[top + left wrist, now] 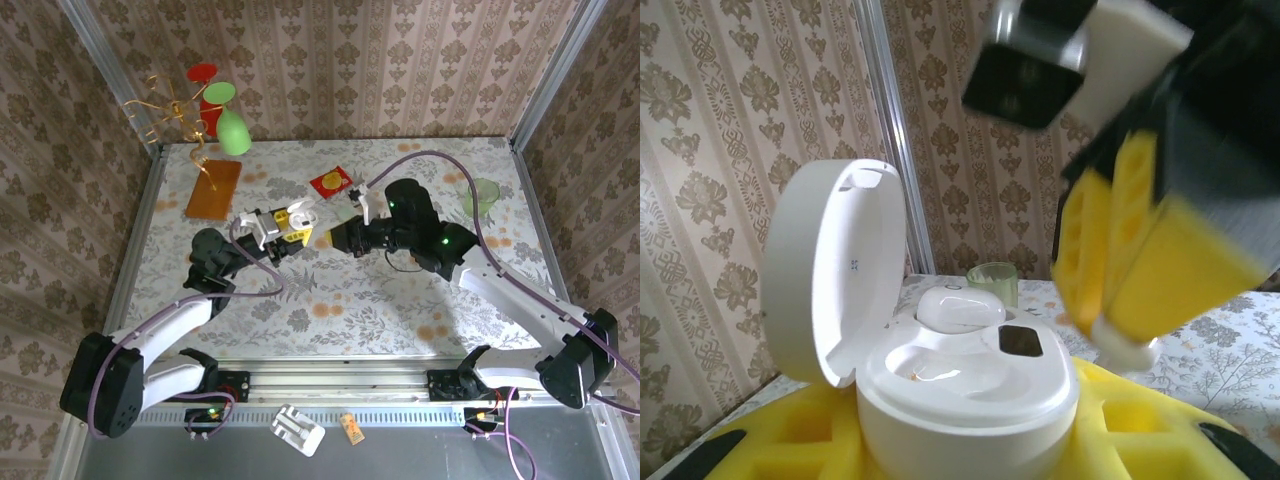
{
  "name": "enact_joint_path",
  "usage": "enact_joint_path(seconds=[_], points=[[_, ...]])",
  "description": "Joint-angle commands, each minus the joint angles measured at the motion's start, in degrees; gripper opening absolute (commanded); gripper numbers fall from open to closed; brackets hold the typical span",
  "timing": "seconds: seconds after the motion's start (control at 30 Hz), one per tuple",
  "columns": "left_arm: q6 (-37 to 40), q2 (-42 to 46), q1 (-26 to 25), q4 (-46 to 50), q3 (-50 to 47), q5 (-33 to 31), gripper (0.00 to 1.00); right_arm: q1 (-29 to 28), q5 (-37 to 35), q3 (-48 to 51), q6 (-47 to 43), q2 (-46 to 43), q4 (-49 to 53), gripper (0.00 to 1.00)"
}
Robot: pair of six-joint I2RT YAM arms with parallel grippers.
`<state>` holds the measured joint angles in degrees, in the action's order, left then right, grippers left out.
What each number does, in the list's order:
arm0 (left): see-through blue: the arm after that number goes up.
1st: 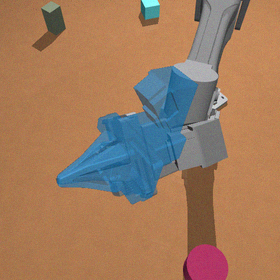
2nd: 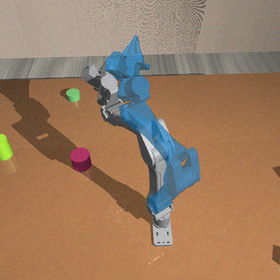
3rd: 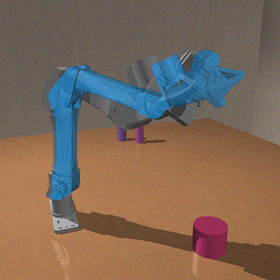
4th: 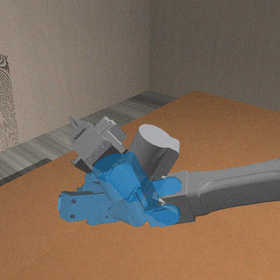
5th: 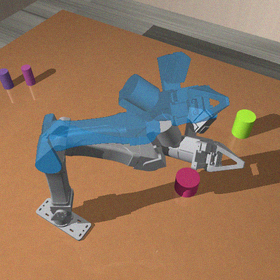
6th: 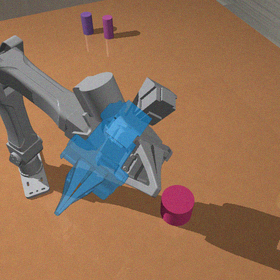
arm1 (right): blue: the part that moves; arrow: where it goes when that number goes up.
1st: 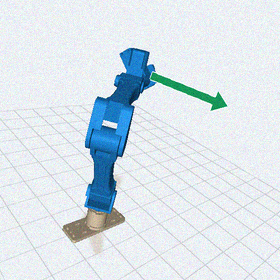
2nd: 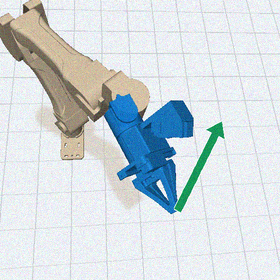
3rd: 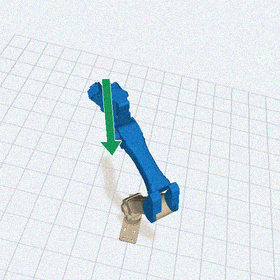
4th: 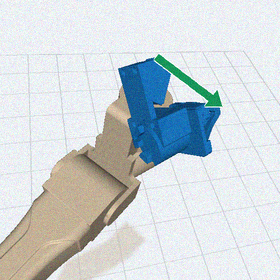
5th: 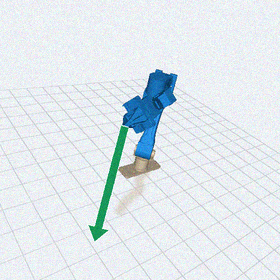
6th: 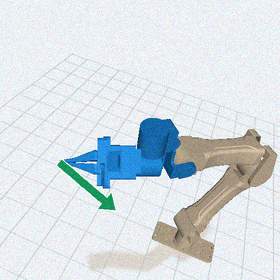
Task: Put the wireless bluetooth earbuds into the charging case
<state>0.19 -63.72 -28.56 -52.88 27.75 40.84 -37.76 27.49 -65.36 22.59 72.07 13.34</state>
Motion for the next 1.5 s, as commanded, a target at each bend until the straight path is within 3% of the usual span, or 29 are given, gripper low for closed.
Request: enact_joint_path(seconds=[0.0,0.43,0.97,1.17,1.47], points=[[2.6,-0.9,-0.8,-2.7,-0.3,-1.4,0.26,-1.4,1.5,-4.2,0.0,1.4,-2.7,0.17],[1.7,-4.1,-1.6,-6.5,-0.3,-1.9,0.26,-3.4,0.6,-10.4,-1.4,7.2,-4.2,0.17],[1.7,-4.1,-1.7,-6.4,0.0,-1.7,0.26,-3.5,-2.5,-11.1,-0.3,11.5,-5.4,0.16],[1.4,-4.0,-1.7,-6.5,0.4,-1.9,0.25,-3.5,-3.5,-10.8,-0.3,11.2,-4.3,0.27],[1.0,-4.0,-1.7,-6.4,0.8,-1.5,0.25,-3.5,-7.0,-12.1,-2.4,10.4,-1.4,0.31]])
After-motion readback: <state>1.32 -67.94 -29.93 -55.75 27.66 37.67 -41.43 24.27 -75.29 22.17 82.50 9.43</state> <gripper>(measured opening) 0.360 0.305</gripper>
